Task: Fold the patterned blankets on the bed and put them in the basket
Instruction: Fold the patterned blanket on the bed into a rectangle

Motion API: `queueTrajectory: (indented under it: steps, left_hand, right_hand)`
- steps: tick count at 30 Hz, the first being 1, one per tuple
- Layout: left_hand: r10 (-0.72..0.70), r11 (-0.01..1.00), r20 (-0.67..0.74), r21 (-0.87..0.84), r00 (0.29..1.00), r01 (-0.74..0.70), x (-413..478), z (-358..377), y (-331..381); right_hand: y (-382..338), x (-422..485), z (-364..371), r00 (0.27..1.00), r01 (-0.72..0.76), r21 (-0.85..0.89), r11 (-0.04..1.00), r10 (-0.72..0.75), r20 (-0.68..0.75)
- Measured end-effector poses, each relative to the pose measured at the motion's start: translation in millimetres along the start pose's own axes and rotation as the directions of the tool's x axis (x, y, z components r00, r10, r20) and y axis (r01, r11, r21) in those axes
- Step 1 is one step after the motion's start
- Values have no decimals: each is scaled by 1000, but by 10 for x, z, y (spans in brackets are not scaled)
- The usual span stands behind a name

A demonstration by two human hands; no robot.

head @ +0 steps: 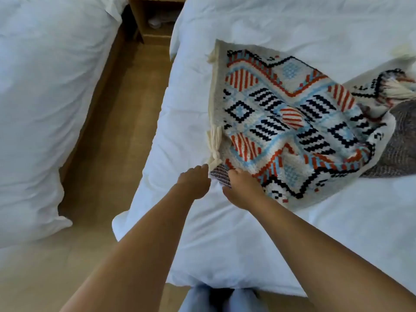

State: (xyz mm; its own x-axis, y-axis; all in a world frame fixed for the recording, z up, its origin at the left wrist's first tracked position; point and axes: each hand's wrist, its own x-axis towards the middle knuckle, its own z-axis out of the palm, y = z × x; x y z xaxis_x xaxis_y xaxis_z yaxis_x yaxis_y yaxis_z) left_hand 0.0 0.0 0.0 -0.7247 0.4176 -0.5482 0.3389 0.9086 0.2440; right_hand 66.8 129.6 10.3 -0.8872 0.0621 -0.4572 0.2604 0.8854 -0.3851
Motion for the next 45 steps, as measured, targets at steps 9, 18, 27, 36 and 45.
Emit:
queueTrajectory:
  steps: [9, 18, 27, 36, 45]
  left_hand:
    - [89, 994, -84, 77, 992, -82, 670, 398, -43]
    - [408, 913, -238, 122, 881, -389, 309, 438, -566]
    - [171, 929, 21, 330, 985, -168, -538, 900, -1644]
    - [267, 926, 90, 251, 959, -282, -703, 1117, -1764]
    - [332, 648, 457, 526, 826, -551, -776, 967, -2052]
  right_hand:
    - [146, 520, 475, 978, -204, 11, 979, 204, -49]
    - [-293, 460, 848, 1000, 4, 99, 995, -5, 12]
    - [-1143, 117, 1562, 939, 122, 230, 966, -187, 287]
    - [-1041, 26, 1719, 882, 181, 136, 974, -222, 415]
    - [-838, 29, 1500, 881, 359, -205, 910, -258, 396]
